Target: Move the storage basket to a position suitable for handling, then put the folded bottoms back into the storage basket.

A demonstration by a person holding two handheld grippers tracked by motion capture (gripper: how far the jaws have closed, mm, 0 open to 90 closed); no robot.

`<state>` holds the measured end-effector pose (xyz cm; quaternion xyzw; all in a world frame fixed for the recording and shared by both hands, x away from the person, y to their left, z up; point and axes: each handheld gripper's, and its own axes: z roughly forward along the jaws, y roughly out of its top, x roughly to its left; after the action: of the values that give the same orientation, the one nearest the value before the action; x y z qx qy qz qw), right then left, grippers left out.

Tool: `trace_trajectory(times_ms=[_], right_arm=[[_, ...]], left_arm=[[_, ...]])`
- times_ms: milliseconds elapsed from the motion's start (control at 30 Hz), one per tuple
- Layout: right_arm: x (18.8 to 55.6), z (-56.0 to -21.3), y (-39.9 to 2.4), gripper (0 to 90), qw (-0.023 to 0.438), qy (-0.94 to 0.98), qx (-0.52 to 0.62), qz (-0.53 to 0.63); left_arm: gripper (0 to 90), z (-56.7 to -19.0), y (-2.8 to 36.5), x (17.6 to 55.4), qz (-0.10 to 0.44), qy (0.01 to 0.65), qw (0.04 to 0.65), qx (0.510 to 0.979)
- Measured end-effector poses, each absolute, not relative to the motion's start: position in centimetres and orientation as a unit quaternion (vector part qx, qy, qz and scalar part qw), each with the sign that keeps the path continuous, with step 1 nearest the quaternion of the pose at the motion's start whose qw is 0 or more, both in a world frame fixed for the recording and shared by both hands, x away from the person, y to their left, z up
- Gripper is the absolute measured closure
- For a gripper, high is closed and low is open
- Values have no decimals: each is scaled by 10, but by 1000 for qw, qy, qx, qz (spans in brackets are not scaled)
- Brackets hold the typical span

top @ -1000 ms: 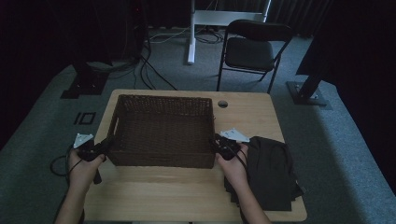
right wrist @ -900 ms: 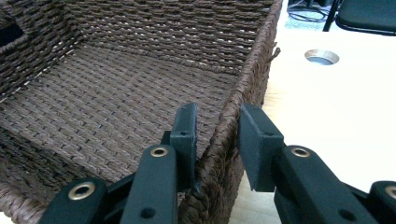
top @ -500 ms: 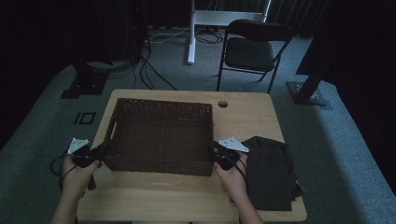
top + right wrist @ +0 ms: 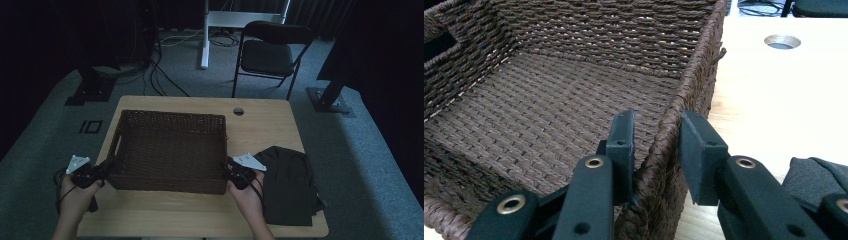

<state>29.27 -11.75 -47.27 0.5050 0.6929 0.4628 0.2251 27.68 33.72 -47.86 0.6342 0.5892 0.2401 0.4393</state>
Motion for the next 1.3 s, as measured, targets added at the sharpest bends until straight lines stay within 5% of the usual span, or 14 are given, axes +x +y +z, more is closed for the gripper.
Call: trace_trajectory(times_ms=[333,433,533,733,800,1300], right_arm=[[297,-469,-120,664,219,707,492,458],[299,-469,-122,544,209,707,483,472],[301,-463,-124,362,223,698,465,497],[307,-457,-123,112,224,704,447,504],[308,-455,-122,116,216,715,441,498],[306,-438,-136,126,209,717,423,513]], left_arm=[[776,-478,339,276,240,577,433,649],[692,-479,341,277,235,569,445,650],[407,-481,341,279,231,562,459,648],[237,-469,346,279,260,548,459,649],[185,-462,348,279,263,547,462,647],[185,-431,335,278,256,532,465,660]])
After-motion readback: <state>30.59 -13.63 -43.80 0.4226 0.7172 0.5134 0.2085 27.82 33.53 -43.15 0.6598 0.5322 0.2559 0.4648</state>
